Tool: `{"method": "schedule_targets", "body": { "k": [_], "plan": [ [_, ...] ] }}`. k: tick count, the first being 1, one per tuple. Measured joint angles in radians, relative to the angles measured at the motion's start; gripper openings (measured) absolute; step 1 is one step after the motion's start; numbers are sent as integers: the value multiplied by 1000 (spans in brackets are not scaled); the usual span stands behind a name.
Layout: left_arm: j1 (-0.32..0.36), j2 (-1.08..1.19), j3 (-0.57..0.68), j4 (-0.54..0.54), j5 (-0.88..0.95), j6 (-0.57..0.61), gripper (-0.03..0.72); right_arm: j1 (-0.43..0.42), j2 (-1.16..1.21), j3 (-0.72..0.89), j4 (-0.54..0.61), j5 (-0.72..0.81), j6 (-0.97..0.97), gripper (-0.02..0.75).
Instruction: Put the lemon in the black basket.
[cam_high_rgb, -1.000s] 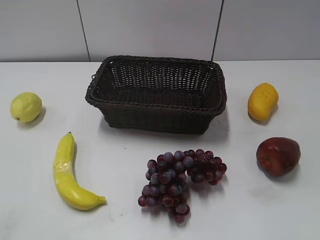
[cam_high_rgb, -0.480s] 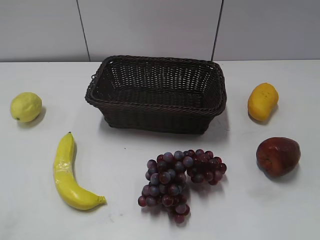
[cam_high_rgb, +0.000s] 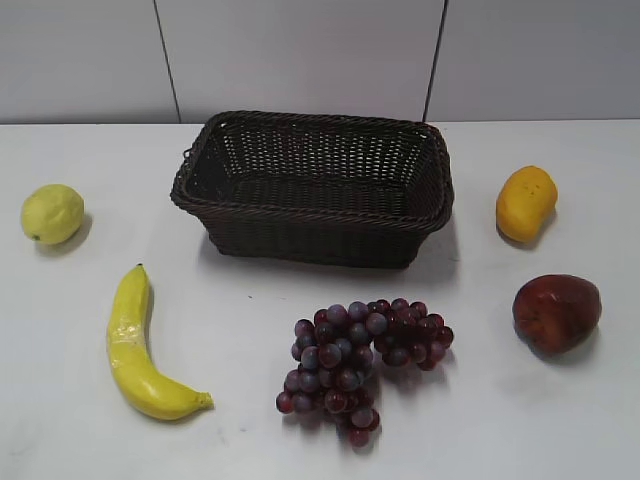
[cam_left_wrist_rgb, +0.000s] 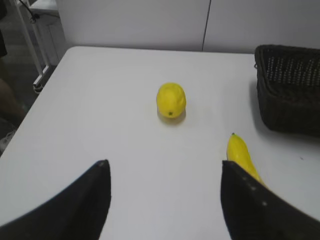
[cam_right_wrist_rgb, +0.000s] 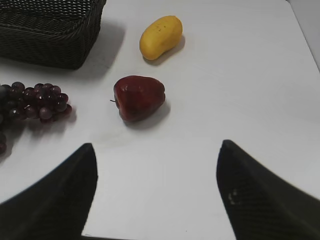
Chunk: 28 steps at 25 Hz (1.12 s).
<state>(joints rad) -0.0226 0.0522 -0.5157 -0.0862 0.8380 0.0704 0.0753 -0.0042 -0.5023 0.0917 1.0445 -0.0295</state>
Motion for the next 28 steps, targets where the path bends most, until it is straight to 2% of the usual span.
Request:
{"method": "schedule_targets", "body": {
  "k": [6, 11, 15, 21, 28],
  "plan": [
    [0, 191, 0, 0, -207, 0, 504, 0, 0, 0, 0, 0, 0, 561],
    [0, 442, -2, 0, -353, 0, 491, 0, 0, 0, 0, 0, 0, 561],
    [0, 670, -46, 0, -391, 0, 494, 0, 0, 0, 0, 0, 0, 561],
    [0, 1006, -202, 0, -333, 0, 579, 0, 0, 0, 0, 0, 0, 561],
    [0, 1355, -475, 0, -210, 0, 597, 0, 0, 0, 0, 0, 0, 561]
  ]
}}
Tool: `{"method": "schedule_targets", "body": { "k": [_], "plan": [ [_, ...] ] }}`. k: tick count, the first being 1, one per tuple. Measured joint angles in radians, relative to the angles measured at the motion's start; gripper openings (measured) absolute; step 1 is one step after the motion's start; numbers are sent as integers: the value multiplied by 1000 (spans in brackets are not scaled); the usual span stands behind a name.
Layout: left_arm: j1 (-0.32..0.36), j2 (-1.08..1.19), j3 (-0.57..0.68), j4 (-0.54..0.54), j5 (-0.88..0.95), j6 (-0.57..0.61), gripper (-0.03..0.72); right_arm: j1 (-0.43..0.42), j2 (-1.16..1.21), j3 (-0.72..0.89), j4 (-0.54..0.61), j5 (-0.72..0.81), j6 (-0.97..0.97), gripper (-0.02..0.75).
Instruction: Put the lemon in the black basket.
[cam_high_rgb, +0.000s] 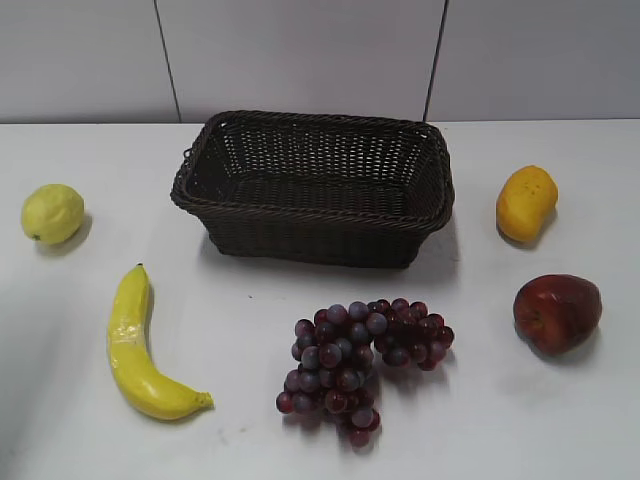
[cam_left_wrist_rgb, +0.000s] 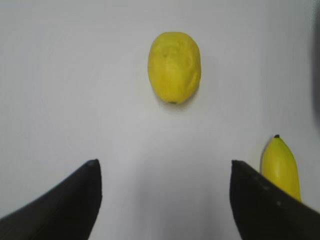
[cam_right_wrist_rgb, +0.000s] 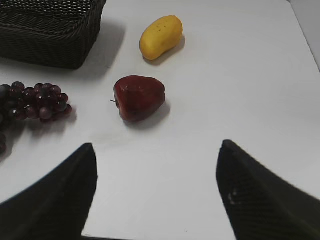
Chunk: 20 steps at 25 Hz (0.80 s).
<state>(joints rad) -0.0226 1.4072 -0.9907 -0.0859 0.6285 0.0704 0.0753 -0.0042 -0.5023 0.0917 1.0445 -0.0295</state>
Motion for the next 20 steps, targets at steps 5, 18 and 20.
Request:
{"method": "schedule_targets", "body": {
  "k": [5, 18, 20],
  "plan": [
    [0, 224, -217, 1, 107, 0, 599, 0, 0, 0, 0, 0, 0, 561],
    [0, 606, -478, -1, 193, 38, 600, 0, 0, 0, 0, 0, 0, 561],
    [0, 642, -495, -2, 192, 42, 600, 0, 0, 0, 0, 0, 0, 561]
  ]
}}
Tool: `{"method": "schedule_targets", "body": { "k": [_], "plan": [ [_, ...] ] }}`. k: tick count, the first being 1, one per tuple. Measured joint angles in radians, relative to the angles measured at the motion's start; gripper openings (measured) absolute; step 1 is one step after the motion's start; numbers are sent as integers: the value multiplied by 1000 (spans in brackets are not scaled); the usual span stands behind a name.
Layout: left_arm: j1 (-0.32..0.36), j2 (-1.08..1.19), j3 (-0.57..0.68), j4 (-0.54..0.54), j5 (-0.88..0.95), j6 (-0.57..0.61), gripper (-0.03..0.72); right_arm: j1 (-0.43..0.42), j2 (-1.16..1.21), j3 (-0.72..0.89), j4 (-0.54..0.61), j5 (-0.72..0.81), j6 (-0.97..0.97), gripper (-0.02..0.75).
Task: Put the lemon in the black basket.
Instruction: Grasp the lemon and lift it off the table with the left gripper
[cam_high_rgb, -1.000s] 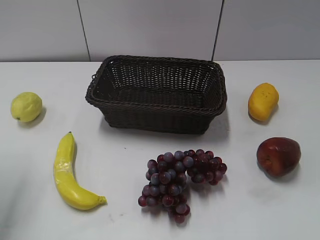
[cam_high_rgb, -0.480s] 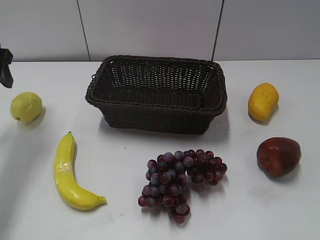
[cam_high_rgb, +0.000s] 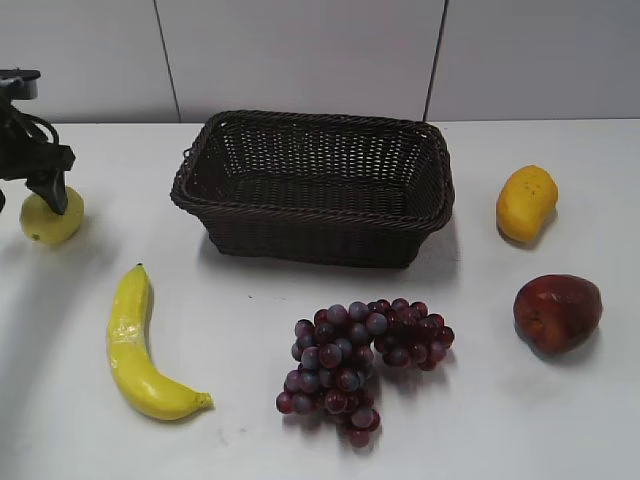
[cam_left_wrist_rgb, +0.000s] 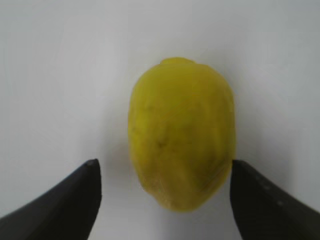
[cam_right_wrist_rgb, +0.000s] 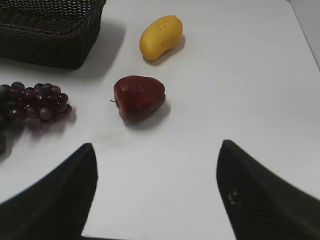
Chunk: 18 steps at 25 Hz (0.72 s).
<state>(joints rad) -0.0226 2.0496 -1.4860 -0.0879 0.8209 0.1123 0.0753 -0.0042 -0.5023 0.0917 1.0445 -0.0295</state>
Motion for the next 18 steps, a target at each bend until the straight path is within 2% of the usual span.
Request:
{"method": "schedule_targets", "body": {
  "k": [7, 12, 18],
  "plan": [
    [0, 86, -29, -11, -38, 3, 596, 0, 0, 0, 0, 0, 0, 561],
    [0, 93, -34, -15, -24, 4, 545, 0, 0, 0, 0, 0, 0, 561],
    [0, 0, -34, 3, 4, 4, 545, 0, 0, 0, 0, 0, 0, 561]
  ]
}}
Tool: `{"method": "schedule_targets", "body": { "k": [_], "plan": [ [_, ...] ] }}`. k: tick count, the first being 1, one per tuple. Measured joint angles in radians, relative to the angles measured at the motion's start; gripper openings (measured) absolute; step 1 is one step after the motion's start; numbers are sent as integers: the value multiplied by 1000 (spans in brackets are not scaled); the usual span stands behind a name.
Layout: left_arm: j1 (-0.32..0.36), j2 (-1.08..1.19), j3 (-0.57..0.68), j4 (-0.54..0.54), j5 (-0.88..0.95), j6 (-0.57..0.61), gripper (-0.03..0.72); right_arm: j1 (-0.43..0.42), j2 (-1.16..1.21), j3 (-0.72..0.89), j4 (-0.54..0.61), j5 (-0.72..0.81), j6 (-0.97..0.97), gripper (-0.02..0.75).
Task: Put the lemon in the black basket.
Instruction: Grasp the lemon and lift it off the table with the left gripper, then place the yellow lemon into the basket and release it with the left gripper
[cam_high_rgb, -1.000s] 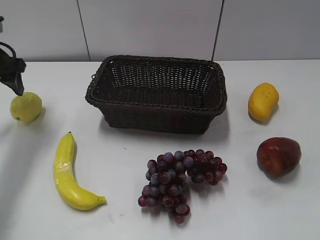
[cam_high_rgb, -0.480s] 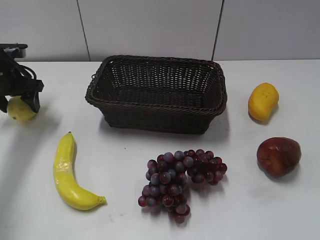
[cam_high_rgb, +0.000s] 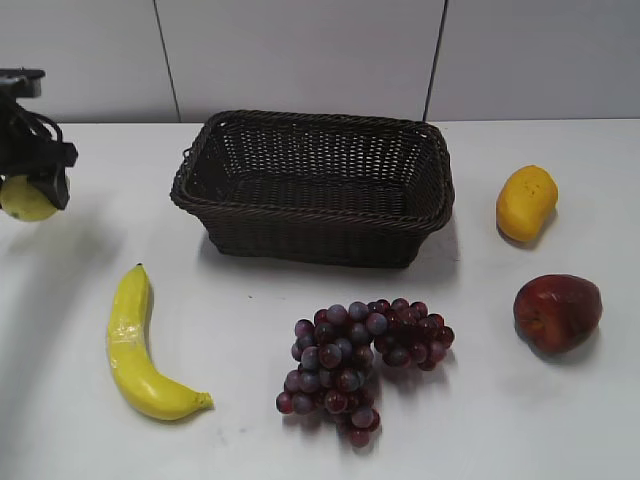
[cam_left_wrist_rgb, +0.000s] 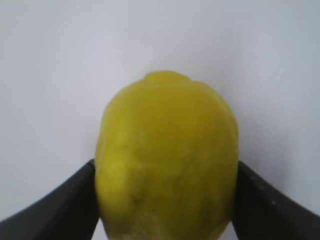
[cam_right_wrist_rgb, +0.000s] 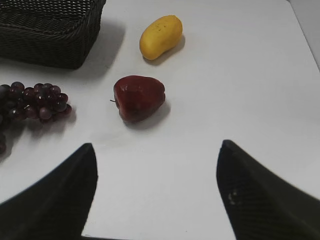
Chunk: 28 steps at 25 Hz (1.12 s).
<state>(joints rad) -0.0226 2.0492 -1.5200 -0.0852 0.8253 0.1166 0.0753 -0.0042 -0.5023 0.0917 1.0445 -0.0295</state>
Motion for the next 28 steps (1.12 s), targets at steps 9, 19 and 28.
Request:
{"method": "schedule_targets", "body": {
  "k": [9, 19, 28],
  "plan": [
    [-77, -170, -118, 9, -70, 95, 545, 0, 0, 0, 0, 0, 0, 561],
    [-353, -90, -311, 7, -158, 302, 545, 0, 0, 0, 0, 0, 0, 561],
    [-512, 87, -311, -24, -204, 363, 545, 0, 0, 0, 0, 0, 0, 561]
  ]
}}
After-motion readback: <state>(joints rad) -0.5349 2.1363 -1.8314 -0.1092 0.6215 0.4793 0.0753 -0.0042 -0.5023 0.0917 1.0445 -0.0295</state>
